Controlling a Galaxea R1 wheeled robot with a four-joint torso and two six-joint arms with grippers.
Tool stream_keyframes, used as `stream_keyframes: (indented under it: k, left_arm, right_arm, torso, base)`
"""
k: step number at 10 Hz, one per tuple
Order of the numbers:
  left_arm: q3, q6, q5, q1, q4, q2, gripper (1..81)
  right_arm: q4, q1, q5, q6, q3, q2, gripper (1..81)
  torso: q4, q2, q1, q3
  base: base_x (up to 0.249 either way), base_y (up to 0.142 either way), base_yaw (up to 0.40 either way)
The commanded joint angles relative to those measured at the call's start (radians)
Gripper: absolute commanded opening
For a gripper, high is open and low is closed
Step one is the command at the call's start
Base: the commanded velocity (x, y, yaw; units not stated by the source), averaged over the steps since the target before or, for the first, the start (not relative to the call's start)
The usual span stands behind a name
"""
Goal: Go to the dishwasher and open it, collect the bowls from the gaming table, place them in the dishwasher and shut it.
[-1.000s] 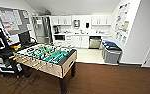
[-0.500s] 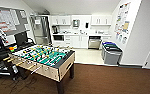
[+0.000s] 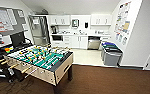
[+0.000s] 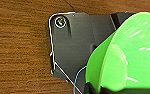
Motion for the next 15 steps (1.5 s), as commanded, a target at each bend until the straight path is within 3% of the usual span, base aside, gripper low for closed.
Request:
stream_keyframes:
  k: [1, 15]
  left_arm:
    - [0.001, 0.002, 0.049, -0.040, 0.011, -0.020, 1.0]
    - [0.001, 0.002, 0.049, -0.040, 0.011, -0.017, 1.0]
  right_arm:
    - [-0.008, 0.030, -0.058, -0.005, 0.005, -0.027, 1.0]
    - [-0.008, 0.033, -0.058, -0.003, 0.010, -0.029, 1.0]
  torso:
    - [0.000, 0.000, 0.000, 0.000]
    - [0.000, 0.000, 0.001, 0.000]
  base:
    - [0.153, -0.099, 0.000]
    - [0.153, -0.096, 0.000]
